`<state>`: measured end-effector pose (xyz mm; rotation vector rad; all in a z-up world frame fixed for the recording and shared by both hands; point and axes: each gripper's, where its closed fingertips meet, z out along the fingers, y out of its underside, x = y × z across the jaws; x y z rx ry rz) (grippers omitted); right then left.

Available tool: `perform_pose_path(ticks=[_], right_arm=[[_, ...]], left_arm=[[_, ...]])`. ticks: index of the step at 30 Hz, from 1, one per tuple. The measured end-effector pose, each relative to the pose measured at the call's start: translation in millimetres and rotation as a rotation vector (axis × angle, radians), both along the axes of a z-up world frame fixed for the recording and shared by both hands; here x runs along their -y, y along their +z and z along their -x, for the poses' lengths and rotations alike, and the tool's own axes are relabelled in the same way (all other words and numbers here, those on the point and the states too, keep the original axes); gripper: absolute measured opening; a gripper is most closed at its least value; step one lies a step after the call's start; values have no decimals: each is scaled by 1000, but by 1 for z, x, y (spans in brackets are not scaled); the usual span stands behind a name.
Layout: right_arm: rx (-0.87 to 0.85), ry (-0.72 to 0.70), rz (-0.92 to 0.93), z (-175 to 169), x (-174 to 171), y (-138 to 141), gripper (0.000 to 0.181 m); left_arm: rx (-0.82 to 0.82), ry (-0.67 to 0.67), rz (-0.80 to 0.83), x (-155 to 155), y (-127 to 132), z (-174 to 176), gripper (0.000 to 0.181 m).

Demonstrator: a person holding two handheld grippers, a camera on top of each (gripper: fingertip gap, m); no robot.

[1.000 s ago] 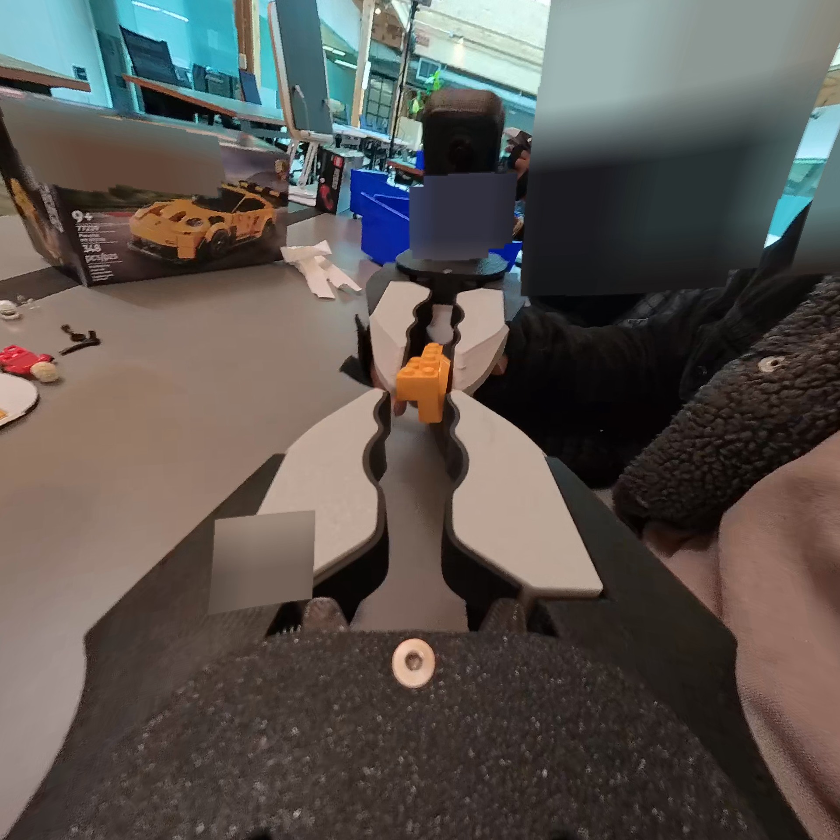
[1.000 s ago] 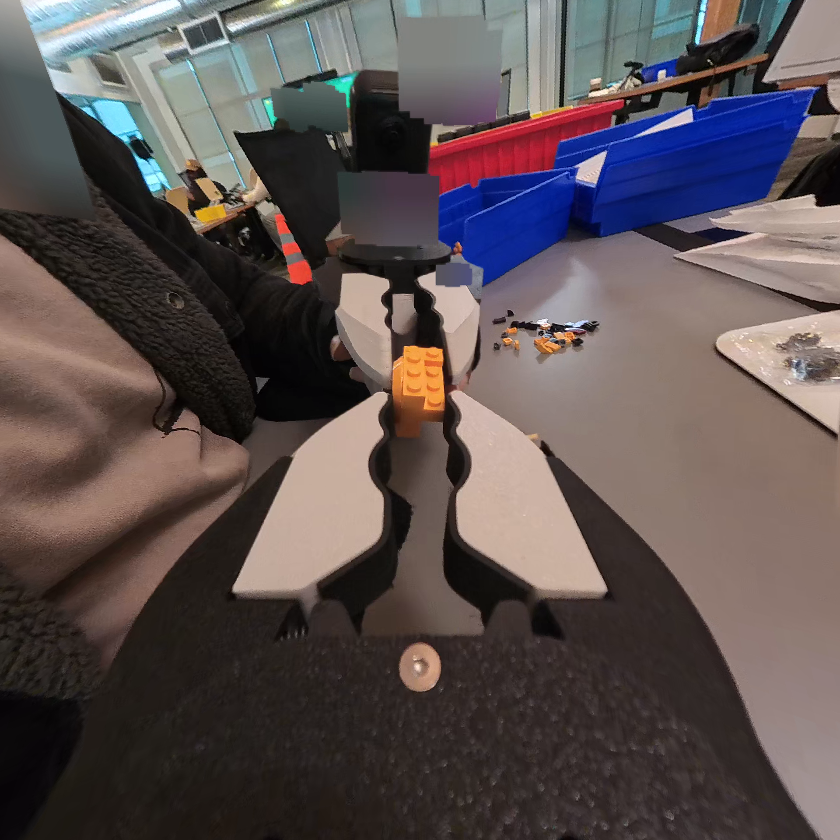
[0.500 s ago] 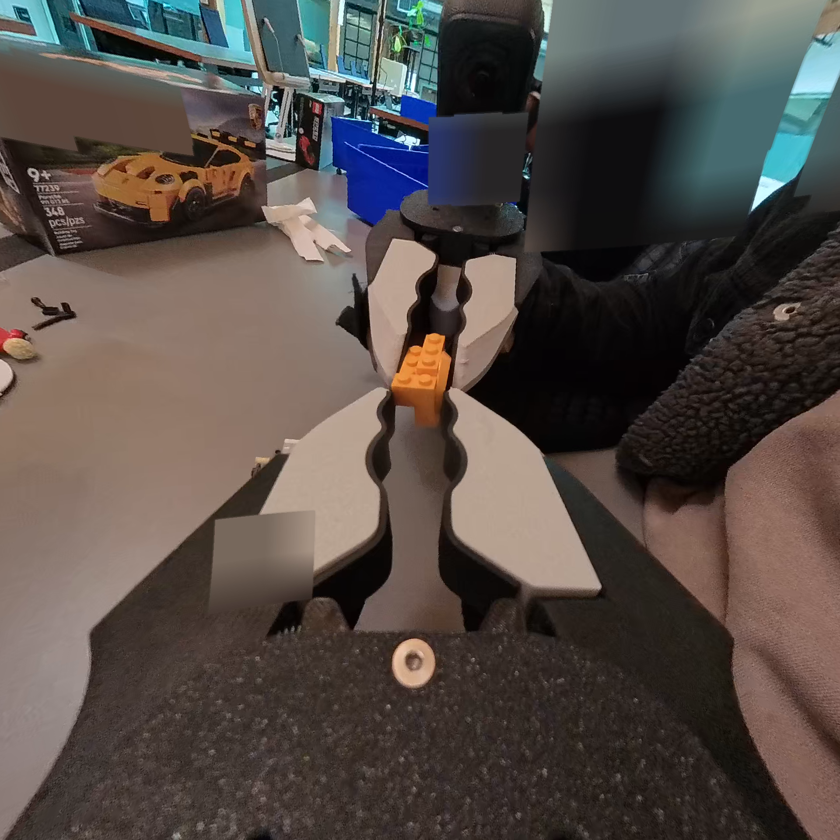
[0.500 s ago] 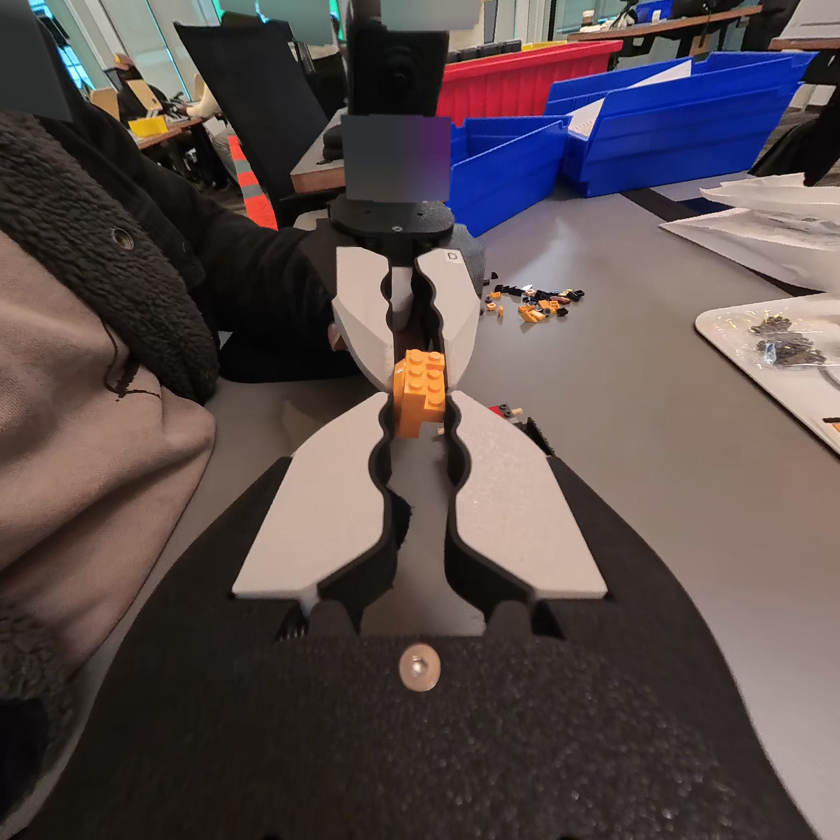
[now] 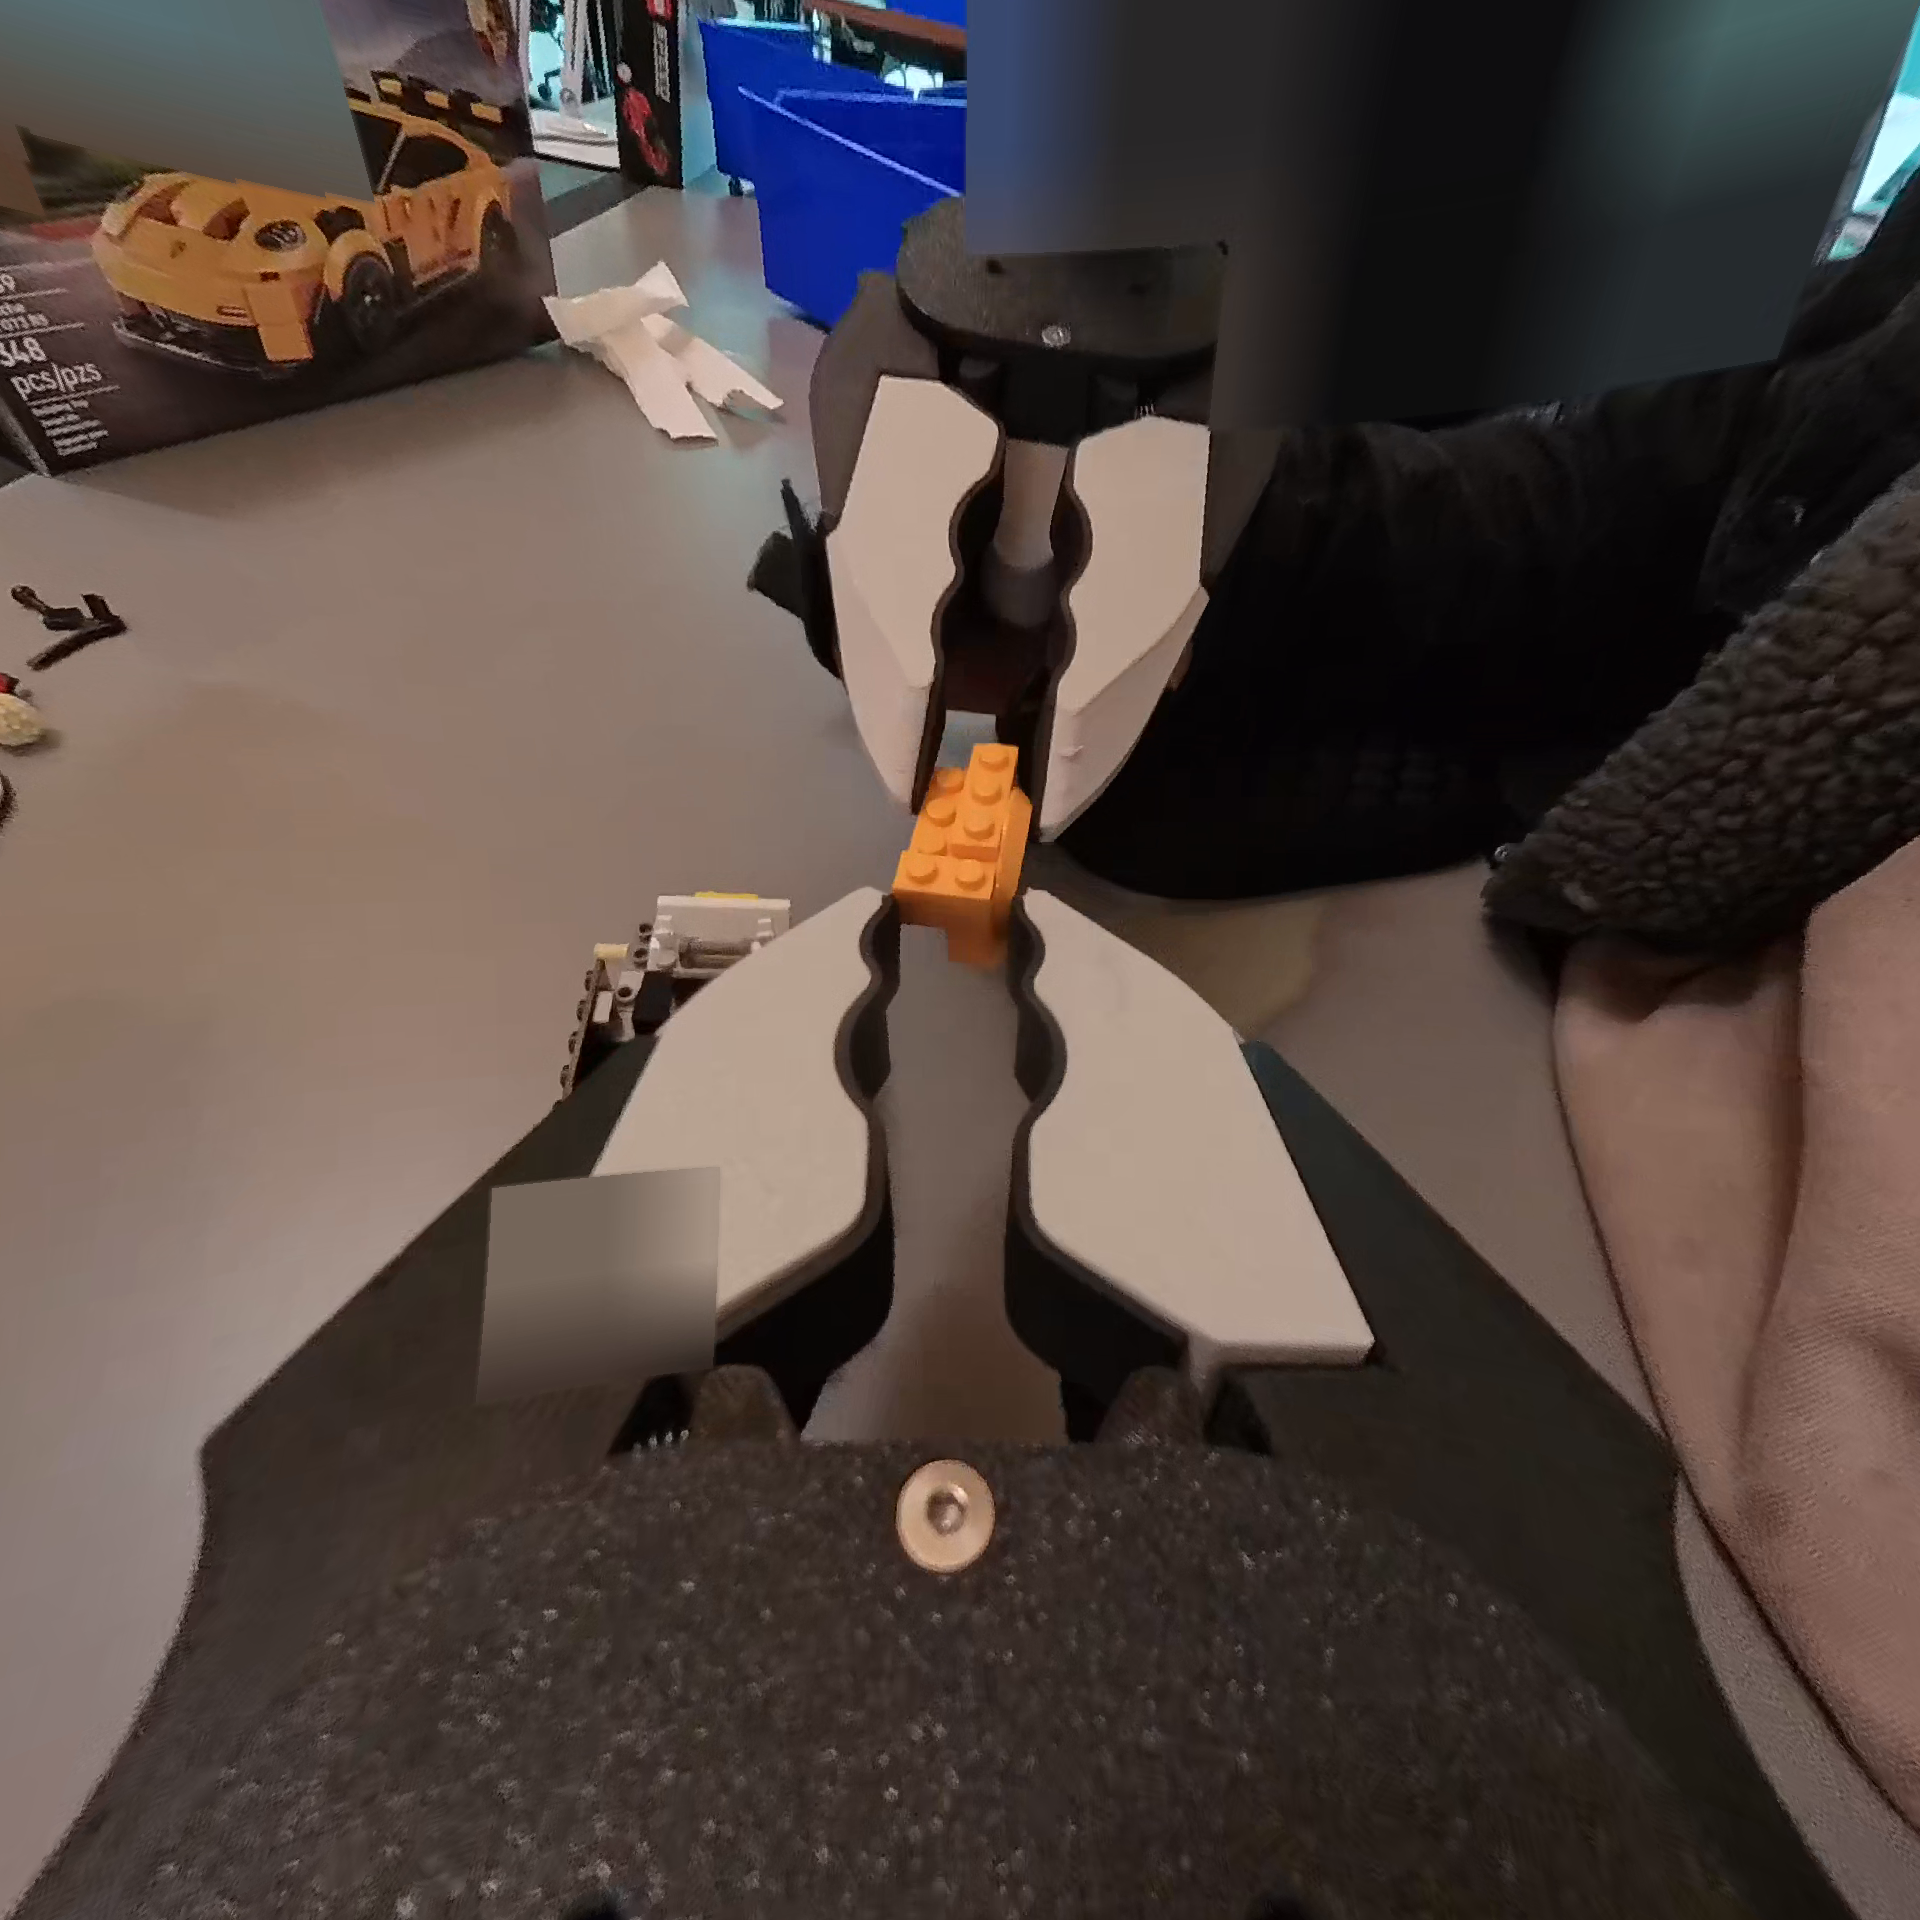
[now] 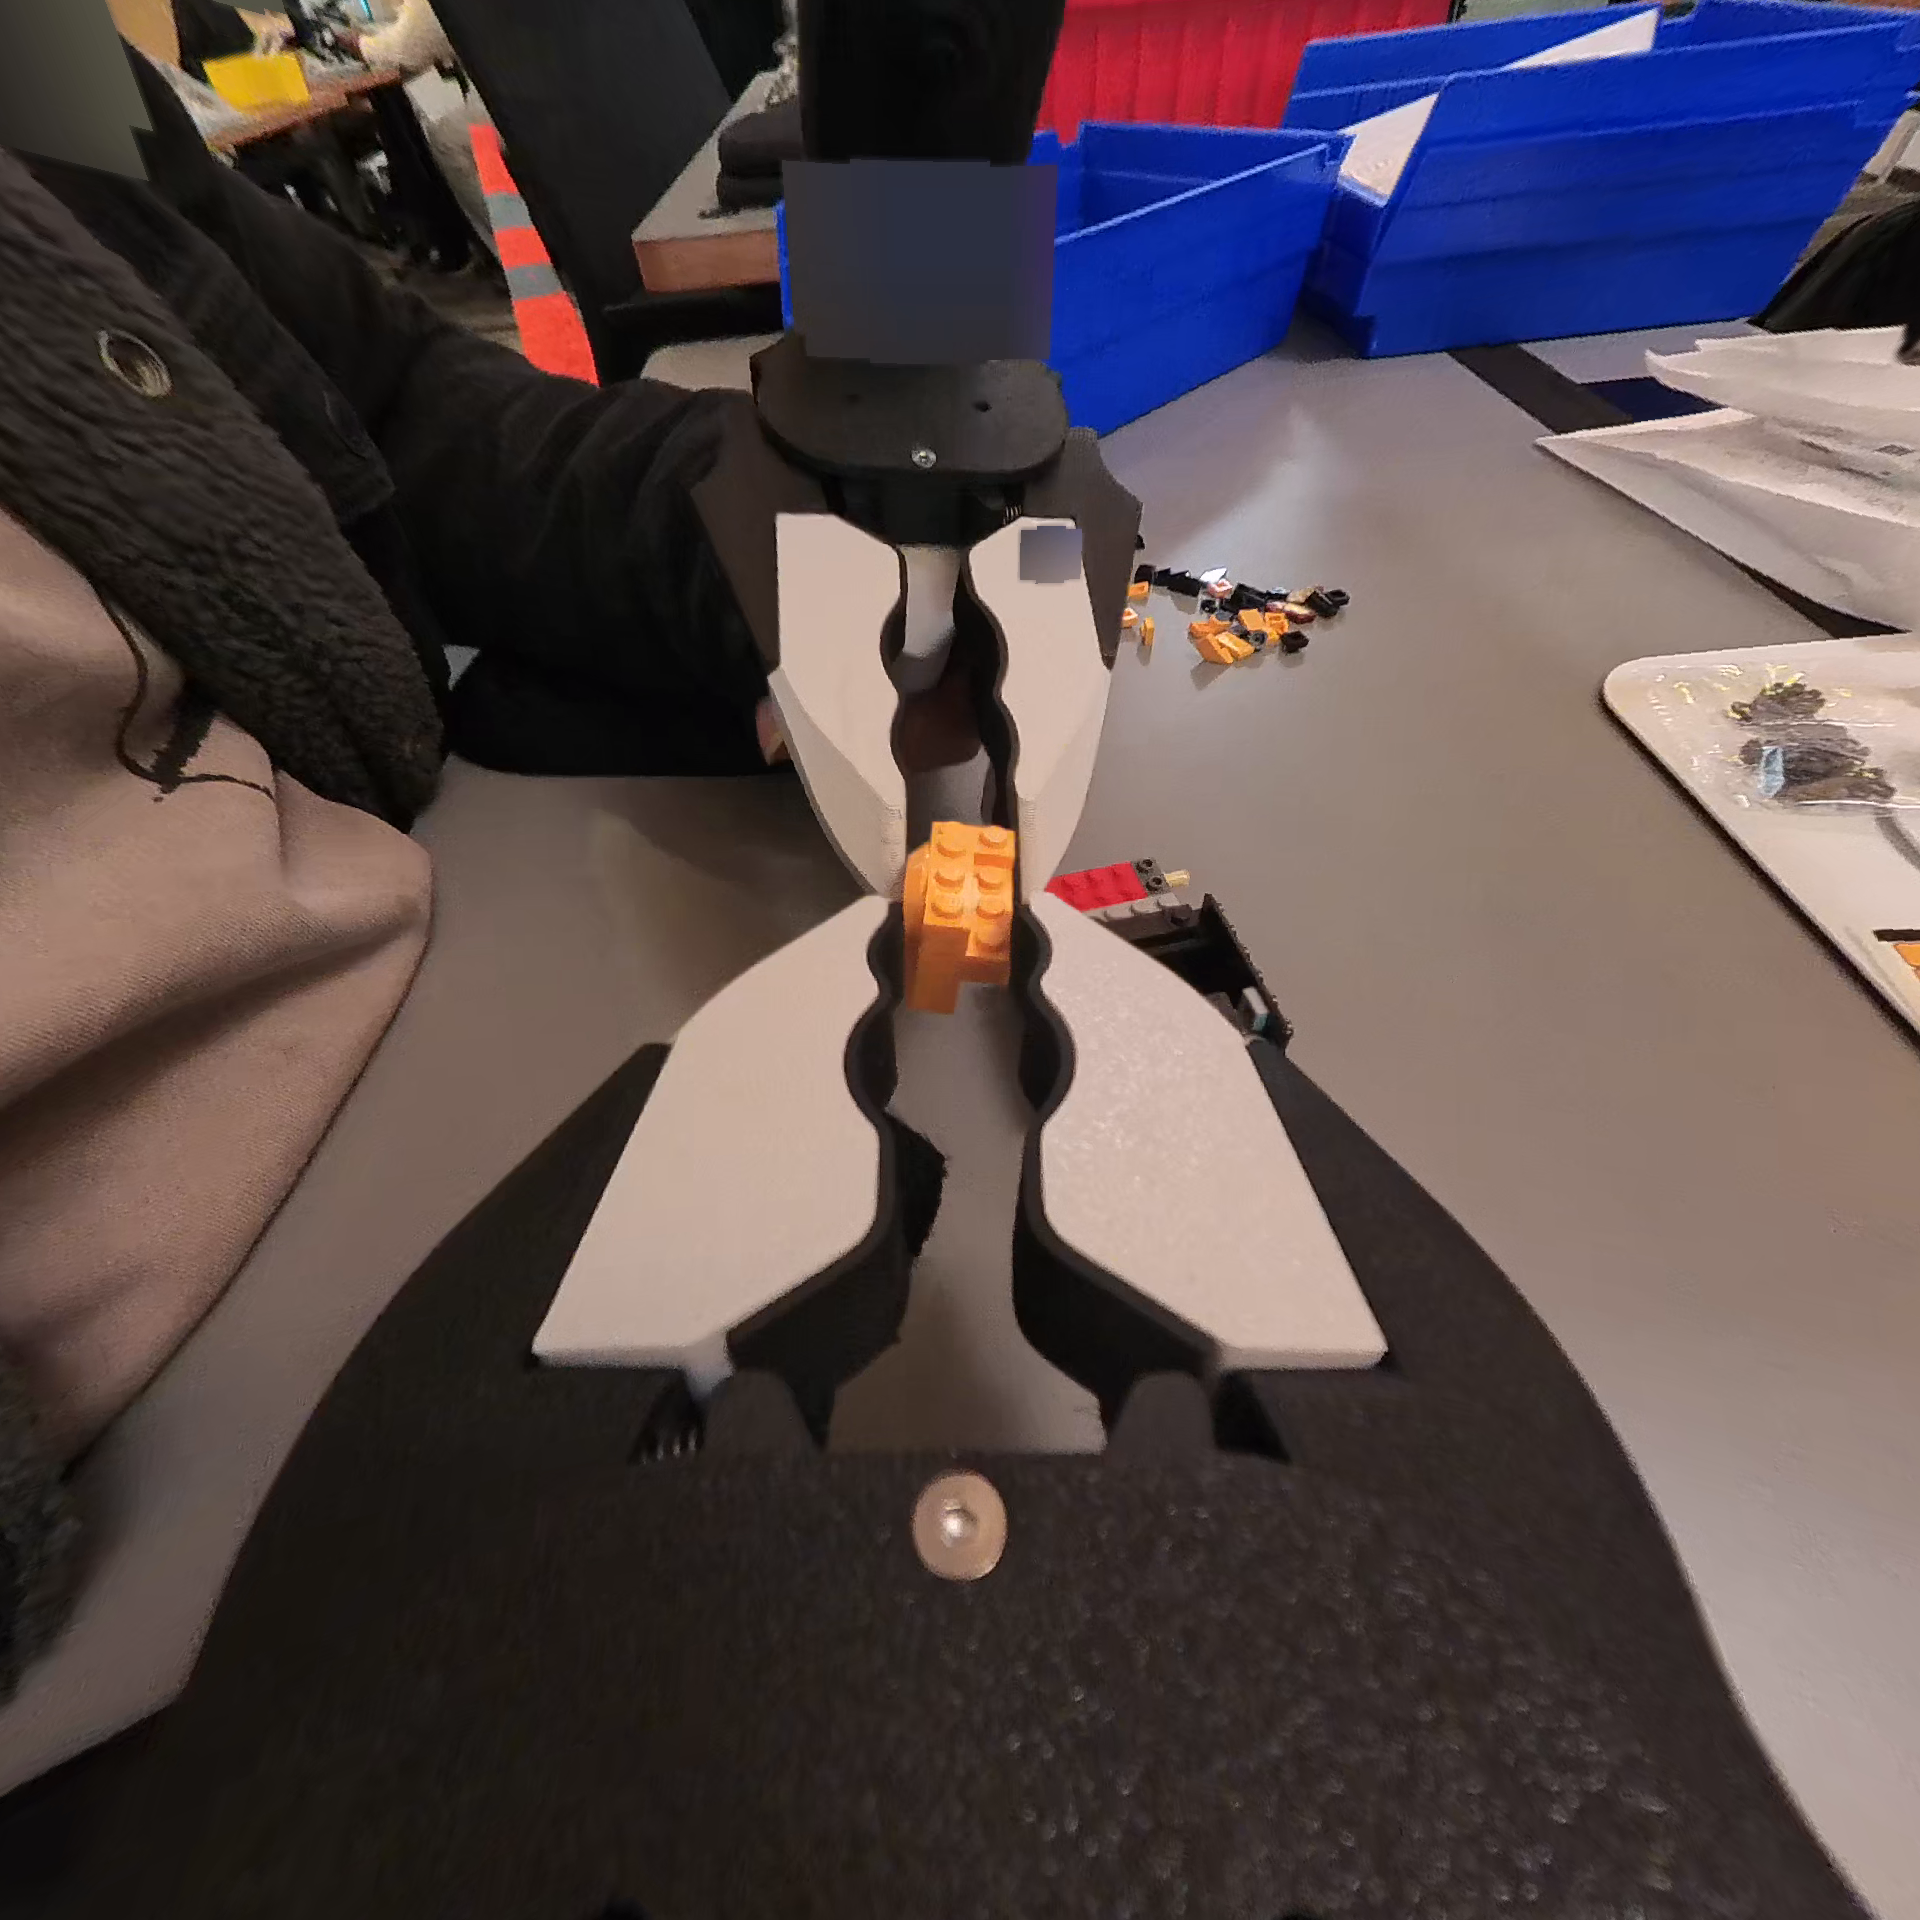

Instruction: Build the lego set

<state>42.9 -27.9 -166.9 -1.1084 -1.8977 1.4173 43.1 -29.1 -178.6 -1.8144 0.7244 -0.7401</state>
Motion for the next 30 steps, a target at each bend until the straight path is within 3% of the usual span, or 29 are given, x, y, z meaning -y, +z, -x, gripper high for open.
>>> perform_pose_path(ticks=[25, 30], right_arm=[[33, -2, -80, 3, 0, -14, 20], [35, -71, -69, 5, -15, -13, 20]], left_arm=[[-43, 1, 21, 1, -6, 3, 19], [-67, 82, -2, -8, -6, 17, 16]])
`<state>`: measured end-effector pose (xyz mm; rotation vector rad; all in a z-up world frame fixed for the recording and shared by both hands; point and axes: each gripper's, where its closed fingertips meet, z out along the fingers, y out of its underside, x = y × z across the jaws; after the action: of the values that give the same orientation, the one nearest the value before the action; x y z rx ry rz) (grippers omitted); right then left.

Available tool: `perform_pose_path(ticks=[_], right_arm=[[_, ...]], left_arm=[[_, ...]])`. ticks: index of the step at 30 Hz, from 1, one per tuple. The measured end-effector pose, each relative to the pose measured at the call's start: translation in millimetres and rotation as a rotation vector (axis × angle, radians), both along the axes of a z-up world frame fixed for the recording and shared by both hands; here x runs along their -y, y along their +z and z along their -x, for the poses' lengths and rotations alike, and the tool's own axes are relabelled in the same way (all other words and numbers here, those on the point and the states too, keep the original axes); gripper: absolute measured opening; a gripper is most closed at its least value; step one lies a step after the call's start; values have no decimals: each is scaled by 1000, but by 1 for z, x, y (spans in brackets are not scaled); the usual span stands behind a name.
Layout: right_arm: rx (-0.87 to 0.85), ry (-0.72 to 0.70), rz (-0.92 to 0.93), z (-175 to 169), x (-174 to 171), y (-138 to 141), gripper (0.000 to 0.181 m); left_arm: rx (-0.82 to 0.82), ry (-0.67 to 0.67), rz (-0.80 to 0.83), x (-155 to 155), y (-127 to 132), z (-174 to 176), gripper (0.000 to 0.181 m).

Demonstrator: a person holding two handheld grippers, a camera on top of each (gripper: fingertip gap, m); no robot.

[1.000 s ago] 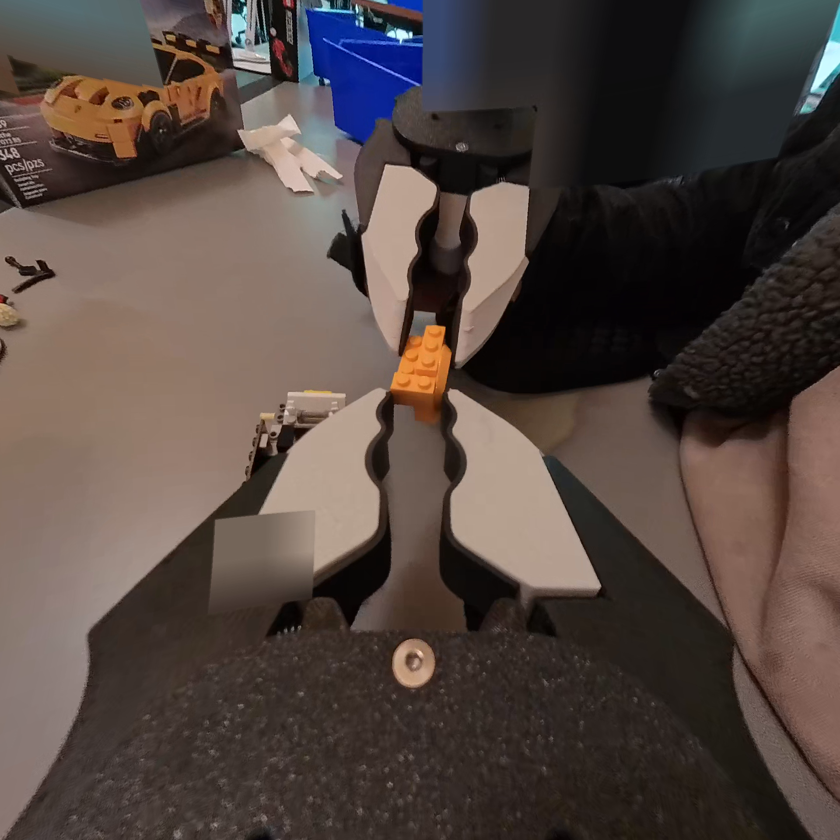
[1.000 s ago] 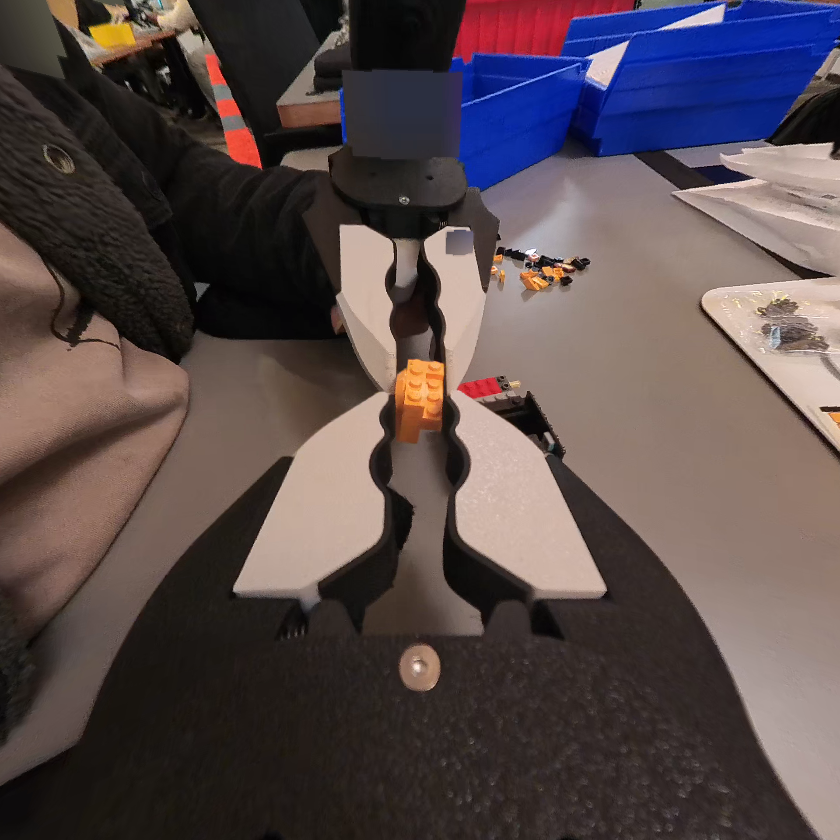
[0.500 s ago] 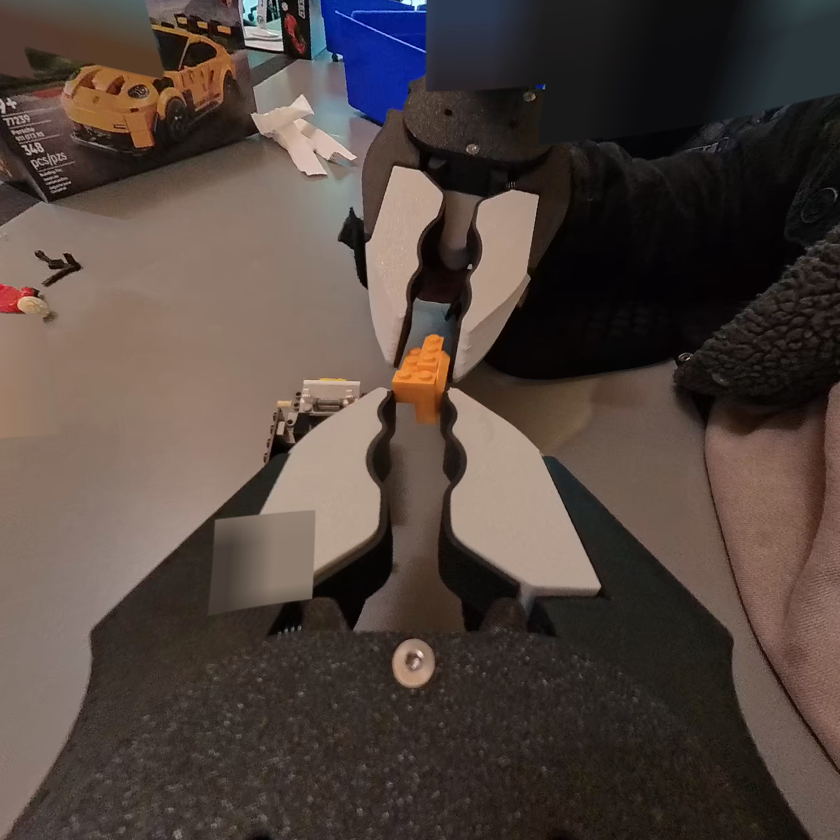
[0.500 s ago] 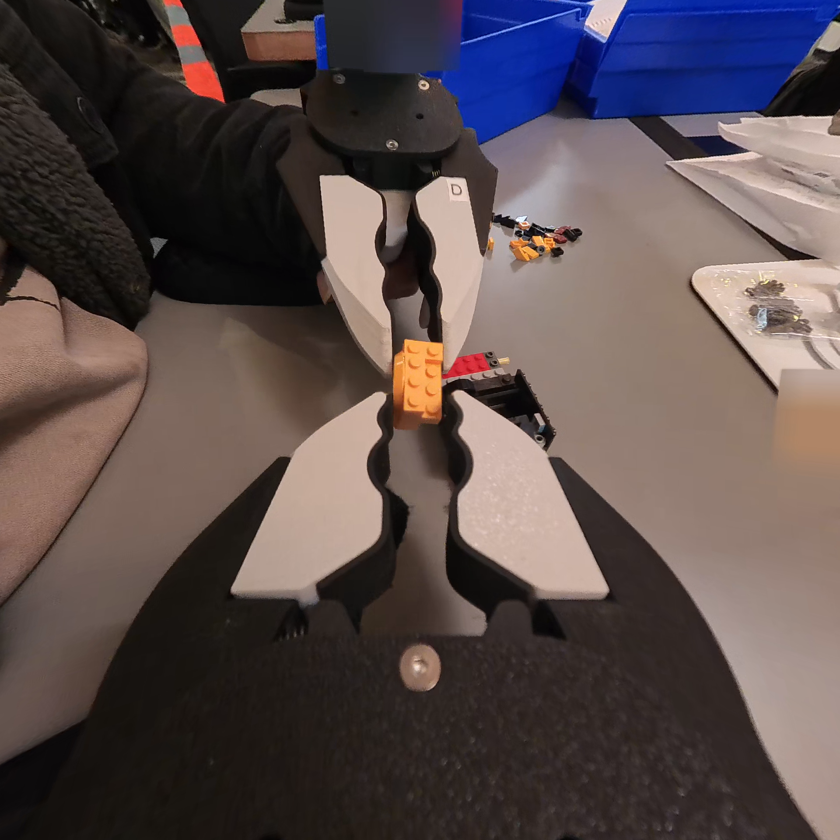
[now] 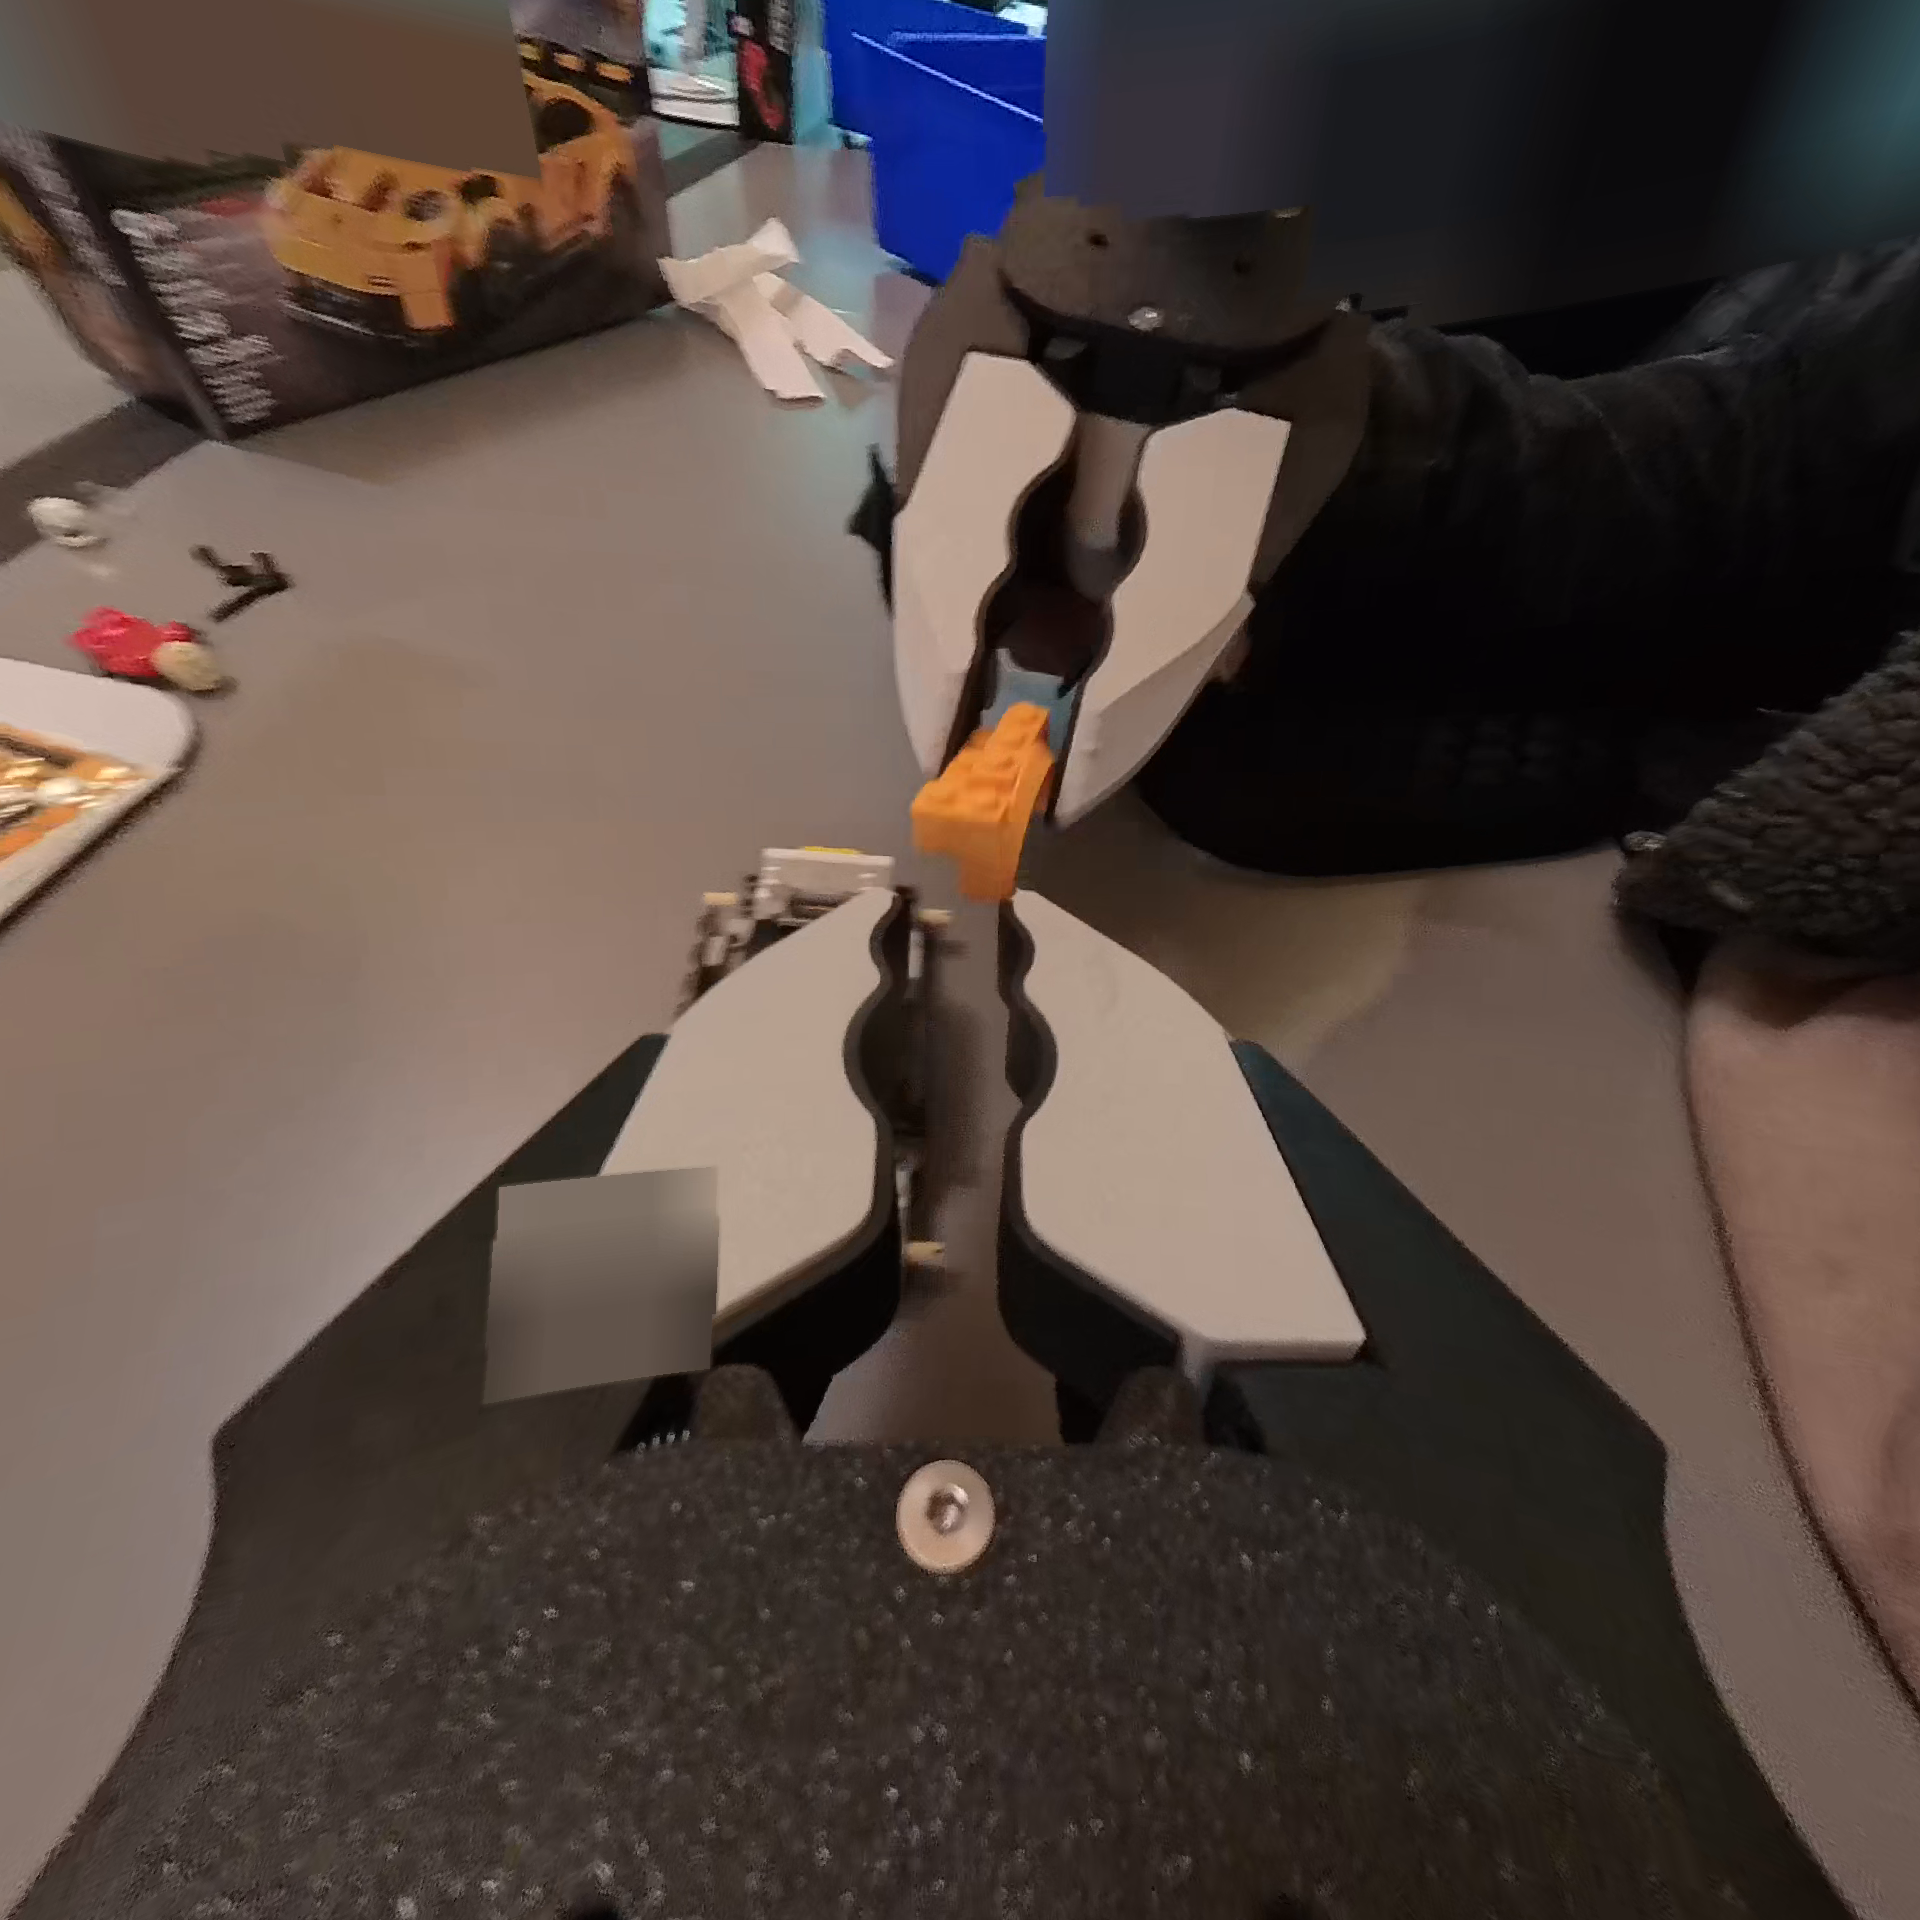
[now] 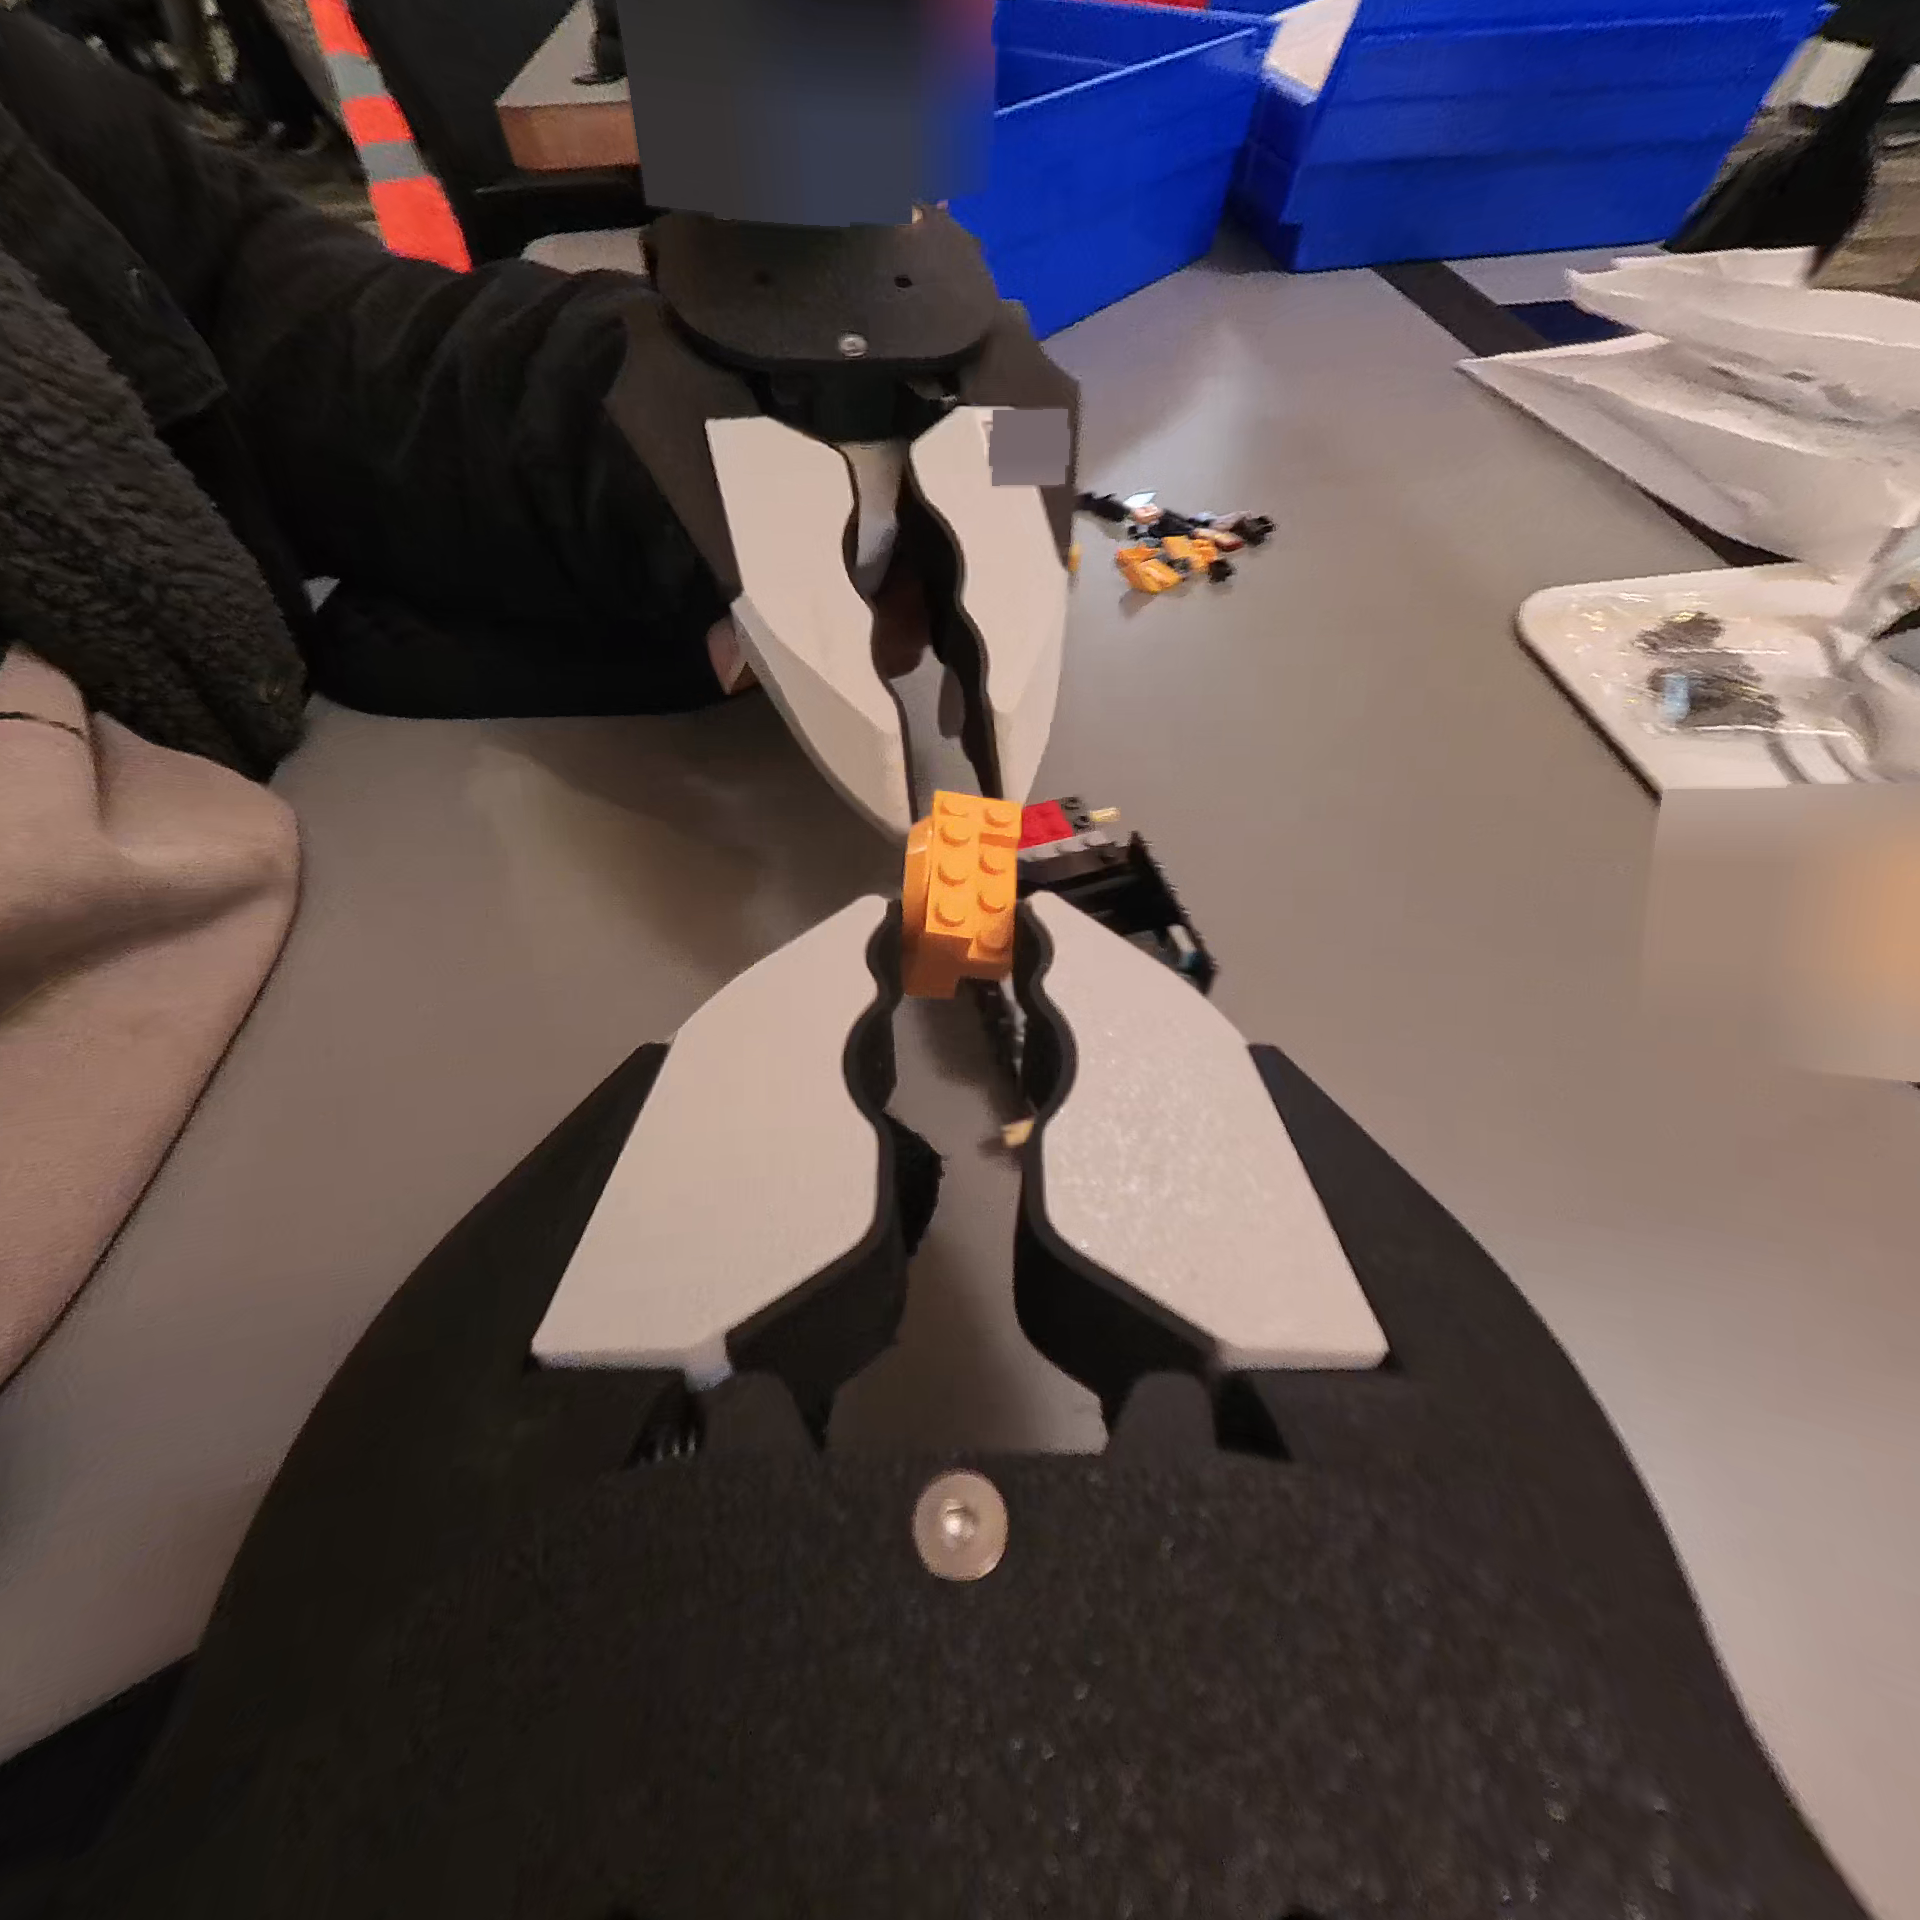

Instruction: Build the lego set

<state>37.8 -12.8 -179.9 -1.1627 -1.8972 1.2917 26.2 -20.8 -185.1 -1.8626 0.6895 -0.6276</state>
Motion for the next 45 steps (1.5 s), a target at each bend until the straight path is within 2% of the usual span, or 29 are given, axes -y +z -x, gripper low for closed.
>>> perform_pose_path(ticks=[6, 8, 11, 14, 17, 22, 26, 29, 33, 39, 42, 45], right_arm=[[-35, -253, 13, 5, -53, 6, 20], [-18, -303, 17, 6, -63, 1, 20], [4, -351, -7, 7, -71, -7, 20], [19, -365, 1, 8, -73, -10, 20], [21, -362, 12, 9, -72, -12, 20], [26, -358, 13, 9, -71, -14, 20], [24, -351, 20, 10, -69, -14, 20], [18, -354, 18, 10, -69, -12, 20], [9, -364, 14, 10, -70, -10, 20], [8, -367, 16, 9, -70, -10, 20], [3, -369, 12, 9, -71, -9, 20], [-11, -370, -2, 9, -70, -6, 20]], left_arm=[[-86, 202, -26, -18, -2, 48, 26], [-121, 195, 31, -16, -14, 54, 38], [-145, 110, 168, -7, -37, 44, 62], [-238, 63, 188, -3, -50, 34, 73], [-370, 80, 172, -5, -62, 37, 63], [-423, 27, 160, 2, -63, 51, 56], [-385, 70, 177, -2, -63, 72, 56], [-404, 96, 166, -6, -63, 71, 56], [-400, 197, 180, -18, -63, 71, 56], [-361, 211, 180, -20, -63, 68, 56], [-285, 192, 158, -18, -53, 66, 66], [-166, 206, 57, -20, -23, 68, 63]])
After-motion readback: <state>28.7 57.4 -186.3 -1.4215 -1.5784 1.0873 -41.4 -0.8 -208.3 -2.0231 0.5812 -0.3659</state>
